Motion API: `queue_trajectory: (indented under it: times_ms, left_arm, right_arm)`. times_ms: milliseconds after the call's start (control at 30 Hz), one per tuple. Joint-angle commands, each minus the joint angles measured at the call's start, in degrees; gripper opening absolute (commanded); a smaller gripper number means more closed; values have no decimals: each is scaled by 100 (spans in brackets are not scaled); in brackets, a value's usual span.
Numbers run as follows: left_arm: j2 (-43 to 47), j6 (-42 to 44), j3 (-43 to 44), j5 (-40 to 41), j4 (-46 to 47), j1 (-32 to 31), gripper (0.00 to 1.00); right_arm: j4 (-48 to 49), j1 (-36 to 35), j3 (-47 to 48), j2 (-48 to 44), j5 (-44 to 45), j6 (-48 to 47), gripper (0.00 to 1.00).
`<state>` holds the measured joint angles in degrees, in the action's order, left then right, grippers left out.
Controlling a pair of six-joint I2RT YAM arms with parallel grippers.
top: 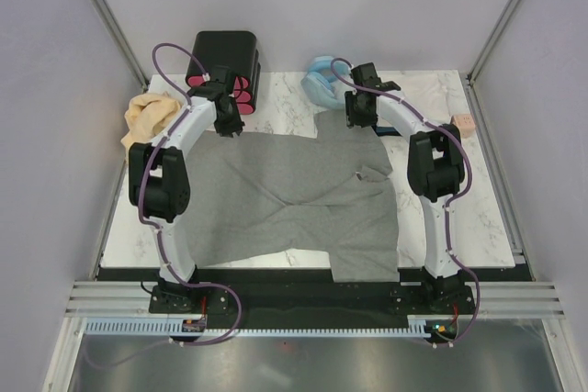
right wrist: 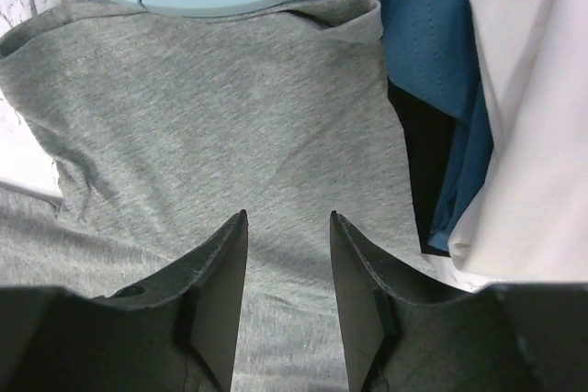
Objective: Fold and stack the t-shirts
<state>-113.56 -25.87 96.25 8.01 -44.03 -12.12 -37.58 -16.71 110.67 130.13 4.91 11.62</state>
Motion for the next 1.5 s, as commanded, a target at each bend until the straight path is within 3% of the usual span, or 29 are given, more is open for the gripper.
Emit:
queue_trajectory:
  times_ms: [0,100,133,167,833,1267,1467]
  left_arm:
    - [343,-15,122,-239,70,-10,29]
    - [325,55,193,-177,70,-10,29]
    - [334,64,193,-142,61,-1,29]
    - [352,73,193,-133,70,-1,30]
    - [343,91,122,-423,123,78,29]
    - [238,108,140,-537,132,78,29]
    - [167,117,254,-573,123,78,29]
  right_arm:
    - [199,1,270,-84,274,-133,49]
    - [172,71,437,100,230,-186,53]
    - [190,89,464,127,195,-204,68]
    - [199,106,464,197,212,-238,69]
    - [260,194,1290,1015,37,-379,66]
    - [243,194,1422,971,660,-546,61]
    - [58,335,1405,1234,406,-538,61]
